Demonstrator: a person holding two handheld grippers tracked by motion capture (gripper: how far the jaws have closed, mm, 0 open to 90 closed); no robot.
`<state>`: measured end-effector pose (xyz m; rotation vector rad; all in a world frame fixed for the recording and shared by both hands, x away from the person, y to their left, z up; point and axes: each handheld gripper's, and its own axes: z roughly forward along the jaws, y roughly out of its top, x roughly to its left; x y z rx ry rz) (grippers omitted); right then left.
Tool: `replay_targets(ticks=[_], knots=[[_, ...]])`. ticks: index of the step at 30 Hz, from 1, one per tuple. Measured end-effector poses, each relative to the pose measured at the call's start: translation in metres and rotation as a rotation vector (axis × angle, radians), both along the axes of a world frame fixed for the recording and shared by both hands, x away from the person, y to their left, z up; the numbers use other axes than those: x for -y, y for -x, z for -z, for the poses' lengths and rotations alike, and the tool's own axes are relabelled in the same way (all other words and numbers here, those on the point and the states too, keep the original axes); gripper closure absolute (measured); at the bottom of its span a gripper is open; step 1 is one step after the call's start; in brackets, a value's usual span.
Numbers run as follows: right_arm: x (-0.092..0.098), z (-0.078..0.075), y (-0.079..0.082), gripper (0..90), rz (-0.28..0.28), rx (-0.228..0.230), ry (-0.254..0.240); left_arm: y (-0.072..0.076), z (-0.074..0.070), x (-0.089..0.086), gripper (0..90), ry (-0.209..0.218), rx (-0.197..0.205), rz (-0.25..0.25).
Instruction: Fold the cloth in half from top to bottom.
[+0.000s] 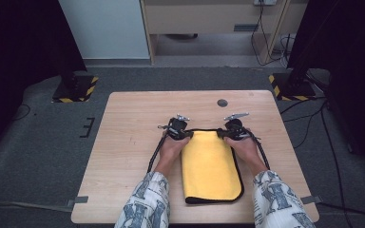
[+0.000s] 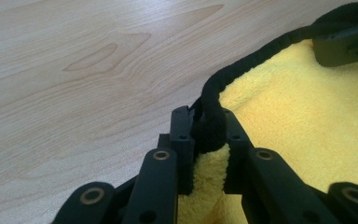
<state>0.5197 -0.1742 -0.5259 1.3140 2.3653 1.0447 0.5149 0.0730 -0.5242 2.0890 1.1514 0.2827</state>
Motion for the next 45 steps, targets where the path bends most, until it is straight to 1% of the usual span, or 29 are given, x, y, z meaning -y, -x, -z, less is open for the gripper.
replay_targets(ticks=[9, 11, 12, 14, 17, 21, 27, 28, 30, 33, 36, 38, 41, 45], knots=[[-0.003, -0.001, 0.001, 82.0, 0.020, 0.016, 0.012, 0.001, -0.002, 0.001, 80.8, -0.017, 0.004, 0.001], [-0.003, -0.003, 0.002, 82.2, 0.020, 0.024, 0.015, 0.001, -0.004, 0.001, 81.2, -0.021, 0.009, 0.003], [-0.003, -0.005, 0.002, 82.2, 0.018, 0.029, 0.016, 0.001, -0.005, 0.001, 81.3, -0.017, 0.014, 0.001], [-0.003, -0.010, 0.003, 82.5, 0.021, 0.041, 0.008, 0.001, -0.007, 0.002, 81.7, -0.015, 0.024, -0.001], [-0.001, -0.018, 0.004, 82.9, 0.019, 0.053, 0.009, 0.001, -0.012, 0.001, 82.2, -0.001, 0.036, -0.006], [0.000, -0.027, 0.005, 83.0, 0.017, 0.066, 0.006, -0.001, -0.022, 0.002, 82.5, -0.005, 0.052, 0.007], [0.004, -0.033, 0.004, 83.4, 0.024, 0.078, -0.020, -0.005, -0.034, 0.002, 82.7, -0.006, 0.072, 0.014], [0.004, -0.033, 0.003, 83.4, 0.023, 0.080, -0.022, -0.005, -0.036, 0.003, 82.7, -0.011, 0.080, 0.016], [0.005, -0.036, 0.003, 83.4, 0.025, 0.083, -0.020, -0.007, -0.039, 0.004, 82.7, -0.008, 0.092, 0.020], [0.005, -0.043, 0.000, 83.4, 0.029, 0.096, -0.023, -0.010, -0.045, 0.006, 82.7, -0.017, 0.110, 0.022], [0.005, -0.050, -0.004, 83.5, 0.033, 0.107, -0.027, -0.014, -0.052, 0.006, 82.7, -0.019, 0.122, 0.023], [0.006, -0.053, -0.006, 83.4, 0.034, 0.113, -0.028, -0.016, -0.055, 0.007, 82.7, -0.017, 0.138, 0.027], [0.006, -0.058, -0.009, 83.4, 0.043, 0.120, -0.034, -0.020, -0.059, 0.008, 82.7, -0.032, 0.149, 0.041], [0.006, -0.062, -0.014, 83.5, 0.054, 0.125, -0.043, -0.026, -0.066, 0.007, 82.6, -0.017, 0.159, 0.033]])
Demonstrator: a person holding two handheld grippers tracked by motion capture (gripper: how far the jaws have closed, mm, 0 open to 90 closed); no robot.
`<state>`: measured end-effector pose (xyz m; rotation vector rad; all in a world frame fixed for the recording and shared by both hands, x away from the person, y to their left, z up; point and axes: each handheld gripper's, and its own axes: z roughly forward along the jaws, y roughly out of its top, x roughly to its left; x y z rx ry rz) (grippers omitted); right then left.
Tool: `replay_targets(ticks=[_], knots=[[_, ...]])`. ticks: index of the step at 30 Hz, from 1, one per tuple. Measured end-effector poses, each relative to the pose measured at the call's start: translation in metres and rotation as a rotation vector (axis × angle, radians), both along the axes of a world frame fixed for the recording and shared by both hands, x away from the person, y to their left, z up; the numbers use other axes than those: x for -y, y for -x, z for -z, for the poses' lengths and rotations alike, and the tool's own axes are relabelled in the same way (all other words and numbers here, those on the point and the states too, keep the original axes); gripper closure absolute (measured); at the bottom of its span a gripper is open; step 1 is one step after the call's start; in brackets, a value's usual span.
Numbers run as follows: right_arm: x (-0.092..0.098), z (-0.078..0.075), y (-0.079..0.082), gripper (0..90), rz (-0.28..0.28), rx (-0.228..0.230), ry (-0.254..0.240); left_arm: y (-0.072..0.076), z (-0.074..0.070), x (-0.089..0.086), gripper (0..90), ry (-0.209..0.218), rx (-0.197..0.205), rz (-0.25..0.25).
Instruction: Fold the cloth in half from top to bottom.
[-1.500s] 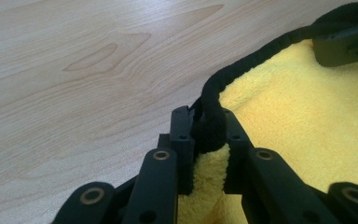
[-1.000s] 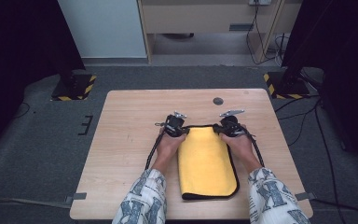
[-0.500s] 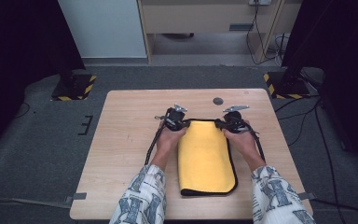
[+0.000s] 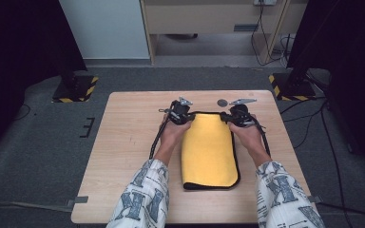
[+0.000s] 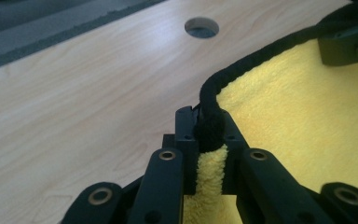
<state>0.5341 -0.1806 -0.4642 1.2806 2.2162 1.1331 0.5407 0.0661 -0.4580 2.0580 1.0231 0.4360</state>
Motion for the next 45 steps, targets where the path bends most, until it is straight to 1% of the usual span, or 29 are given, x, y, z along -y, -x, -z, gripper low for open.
replay_targets(ticks=[3, 4, 5, 7, 8, 9, 10, 13, 16, 18, 20, 22, 23, 25, 29, 31, 34, 36, 37, 40, 45], knots=[[-0.001, -0.006, -0.005, 83.5, 0.005, 0.012, -0.005, -0.005, -0.006, 0.000, 82.7, -0.003, 0.006, 0.001], [0.000, -0.008, -0.006, 83.5, 0.006, 0.010, -0.011, -0.006, -0.008, -0.001, 82.6, 0.002, 0.013, -0.001], [-0.001, -0.010, -0.007, 83.5, 0.007, 0.014, -0.008, -0.007, -0.009, -0.001, 82.6, 0.009, 0.015, -0.005], [0.000, -0.014, -0.010, 83.5, 0.008, 0.019, -0.011, -0.010, -0.011, -0.002, 82.6, 0.004, 0.015, -0.004], [0.000, -0.016, -0.011, 83.4, 0.004, 0.022, -0.007, -0.012, -0.013, -0.002, 82.6, 0.010, 0.018, -0.007], [0.000, -0.017, -0.012, 83.4, 0.004, 0.027, -0.014, -0.012, -0.013, -0.002, 82.6, 0.013, 0.018, -0.006], [0.001, -0.017, -0.013, 83.4, 0.002, 0.026, -0.019, -0.013, -0.014, -0.001, 82.6, 0.012, 0.020, -0.006], [0.000, -0.018, -0.013, 83.4, -0.005, 0.029, -0.012, -0.012, -0.015, 0.000, 82.6, 0.009, 0.020, 0.001], [0.001, -0.017, -0.011, 83.4, -0.012, 0.031, -0.010, -0.010, -0.015, 0.001, 82.6, 0.005, 0.019, 0.005], [0.001, -0.018, -0.007, 83.4, -0.015, 0.037, -0.008, -0.007, -0.017, 0.002, 82.6, 0.009, 0.022, 0.004], [0.003, -0.022, -0.003, 83.4, -0.013, 0.047, -0.021, -0.003, -0.020, 0.003, 82.6, 0.010, 0.030, 0.009], [0.004, -0.023, 0.000, 83.4, -0.015, 0.058, -0.019, 0.000, -0.023, 0.005, 82.5, 0.004, 0.038, 0.016], [0.004, -0.022, 0.002, 83.4, -0.011, 0.057, -0.025, 0.002, -0.024, 0.006, 82.5, 0.003, 0.041, 0.018], [0.005, -0.021, 0.006, 83.4, -0.011, 0.058, -0.026, 0.006, -0.025, 0.006, 82.5, 0.011, 0.042, 0.019], [0.008, -0.019, 0.014, 83.4, -0.014, 0.068, -0.038, 0.014, -0.024, 0.006, 82.5, 0.009, 0.049, 0.025], [0.009, -0.018, 0.019, 83.3, -0.025, 0.074, -0.038, 0.019, -0.023, 0.005, 82.5, 0.019, 0.056, 0.026], [0.011, -0.018, 0.027, 83.3, -0.032, 0.085, -0.050, 0.026, -0.025, 0.005, 82.5, 0.020, 0.063, 0.036], [0.012, -0.018, 0.032, 83.3, -0.040, 0.089, -0.058, 0.033, -0.028, 0.004, 82.5, 0.009, 0.075, 0.048], [0.013, -0.018, 0.035, 83.4, -0.049, 0.092, -0.056, 0.035, -0.029, 0.004, 82.5, 0.005, 0.078, 0.053], [0.014, -0.021, 0.043, 83.4, -0.061, 0.106, -0.063, 0.042, -0.032, 0.003, 82.5, 0.010, 0.086, 0.056], [0.019, -0.025, 0.055, 83.4, -0.065, 0.124, -0.064, 0.053, -0.036, 0.000, 82.5, 0.013, 0.094, 0.061]])
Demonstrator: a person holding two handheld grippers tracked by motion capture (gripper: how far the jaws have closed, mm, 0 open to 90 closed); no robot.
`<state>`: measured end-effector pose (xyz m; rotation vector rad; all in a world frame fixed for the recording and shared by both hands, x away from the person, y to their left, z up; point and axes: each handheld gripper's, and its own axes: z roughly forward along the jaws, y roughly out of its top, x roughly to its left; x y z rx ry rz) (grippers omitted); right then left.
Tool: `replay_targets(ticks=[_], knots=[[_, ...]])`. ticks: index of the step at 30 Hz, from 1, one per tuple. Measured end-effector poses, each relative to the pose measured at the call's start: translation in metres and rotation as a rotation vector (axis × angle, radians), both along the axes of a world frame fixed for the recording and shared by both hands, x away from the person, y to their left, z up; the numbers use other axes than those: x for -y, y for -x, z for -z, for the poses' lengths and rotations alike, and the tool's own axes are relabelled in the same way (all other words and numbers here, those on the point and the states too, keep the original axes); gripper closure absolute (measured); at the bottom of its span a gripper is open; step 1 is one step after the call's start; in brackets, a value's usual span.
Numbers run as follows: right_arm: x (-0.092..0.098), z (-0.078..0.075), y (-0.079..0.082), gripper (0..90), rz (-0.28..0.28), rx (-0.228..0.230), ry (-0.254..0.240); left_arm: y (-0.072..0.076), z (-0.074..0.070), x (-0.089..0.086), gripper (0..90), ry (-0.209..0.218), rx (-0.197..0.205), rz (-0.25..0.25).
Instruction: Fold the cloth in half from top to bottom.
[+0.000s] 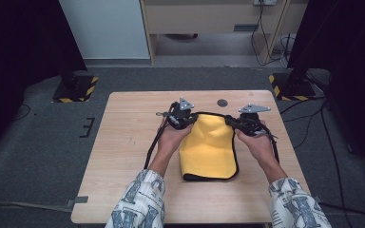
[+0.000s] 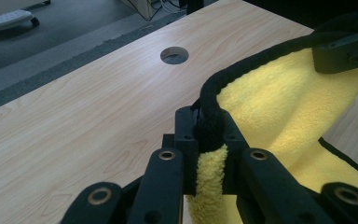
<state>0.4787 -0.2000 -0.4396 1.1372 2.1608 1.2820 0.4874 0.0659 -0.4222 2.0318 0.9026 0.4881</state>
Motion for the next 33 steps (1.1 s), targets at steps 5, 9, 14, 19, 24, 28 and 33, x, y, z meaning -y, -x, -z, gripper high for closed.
replay_targets(ticks=[5, 9, 14, 19, 24, 28, 33], knots=[[0.001, -0.004, 0.007, 83.4, -0.003, 0.012, 0.002, 0.008, -0.002, -0.001, 82.5, -0.005, 0.010, 0.010], [0.001, -0.006, 0.010, 83.4, -0.006, 0.016, 0.000, 0.012, -0.001, -0.005, 82.5, -0.003, 0.009, 0.010], [-0.001, -0.007, 0.014, 83.4, -0.017, 0.019, 0.003, 0.017, 0.000, -0.007, 82.5, 0.003, 0.010, 0.010], [0.000, -0.007, 0.020, 83.3, -0.033, 0.021, 0.001, 0.024, 0.000, -0.007, 82.4, 0.002, 0.010, 0.022], [0.001, -0.006, 0.028, 83.3, -0.050, 0.026, 0.011, 0.034, 0.004, -0.006, 82.3, -0.001, 0.011, 0.036], [0.002, -0.004, 0.035, 83.2, -0.065, 0.027, 0.020, 0.039, 0.008, -0.006, 82.2, -0.012, 0.010, 0.045], [0.001, 0.000, 0.043, 83.2, -0.078, 0.026, 0.017, 0.046, 0.011, -0.009, 82.1, -0.001, 0.006, 0.047]])
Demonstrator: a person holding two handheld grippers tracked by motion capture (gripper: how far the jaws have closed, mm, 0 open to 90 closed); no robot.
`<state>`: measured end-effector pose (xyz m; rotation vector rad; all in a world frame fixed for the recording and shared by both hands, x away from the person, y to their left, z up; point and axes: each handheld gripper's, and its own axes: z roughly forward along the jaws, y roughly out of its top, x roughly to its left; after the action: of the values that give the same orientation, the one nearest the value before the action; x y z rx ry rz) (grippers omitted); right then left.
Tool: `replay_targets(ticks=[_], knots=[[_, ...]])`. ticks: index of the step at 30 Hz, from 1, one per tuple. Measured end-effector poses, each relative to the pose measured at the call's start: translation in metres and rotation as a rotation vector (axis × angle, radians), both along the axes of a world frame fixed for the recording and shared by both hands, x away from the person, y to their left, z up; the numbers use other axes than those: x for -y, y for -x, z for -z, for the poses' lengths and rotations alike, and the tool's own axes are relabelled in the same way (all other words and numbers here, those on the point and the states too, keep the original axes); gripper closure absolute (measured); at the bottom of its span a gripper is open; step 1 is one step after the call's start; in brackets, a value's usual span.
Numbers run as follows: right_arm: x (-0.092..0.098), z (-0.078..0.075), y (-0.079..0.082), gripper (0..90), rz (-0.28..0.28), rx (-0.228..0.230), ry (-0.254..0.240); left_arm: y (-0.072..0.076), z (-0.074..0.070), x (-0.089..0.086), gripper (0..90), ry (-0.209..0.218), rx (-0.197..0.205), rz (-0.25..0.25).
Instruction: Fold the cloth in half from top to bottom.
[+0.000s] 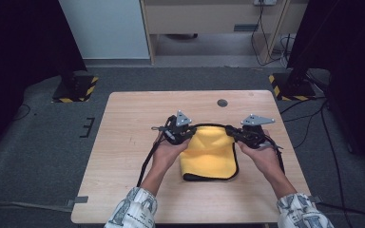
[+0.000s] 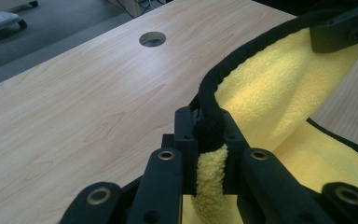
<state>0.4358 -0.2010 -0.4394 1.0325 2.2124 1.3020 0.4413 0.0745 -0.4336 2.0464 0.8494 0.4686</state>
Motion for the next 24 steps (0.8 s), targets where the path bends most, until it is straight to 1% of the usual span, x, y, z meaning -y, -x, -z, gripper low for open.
replay_targets(ticks=[4, 10, 16, 18, 24], knots=[[0.000, 0.003, 0.006, 83.1, -0.010, -0.001, 0.007, 0.005, 0.003, -0.001, 82.0, 0.001, -0.005, 0.008], [-0.002, 0.007, 0.014, 83.0, -0.024, -0.004, 0.020, 0.012, 0.009, -0.004, 82.0, 0.009, -0.012, 0.006], [-0.003, 0.009, 0.019, 82.9, -0.031, -0.001, 0.024, 0.020, 0.014, -0.006, 81.8, 0.033, -0.018, 0.004], [-0.002, 0.007, 0.022, 82.9, -0.031, 0.003, 0.016, 0.024, 0.014, -0.005, 81.8, 0.034, -0.014, 0.007], [-0.001, 0.011, 0.032, 82.6, -0.051, 0.008, 0.025, 0.034, 0.017, -0.006, 81.2, 0.033, -0.009, 0.017]])
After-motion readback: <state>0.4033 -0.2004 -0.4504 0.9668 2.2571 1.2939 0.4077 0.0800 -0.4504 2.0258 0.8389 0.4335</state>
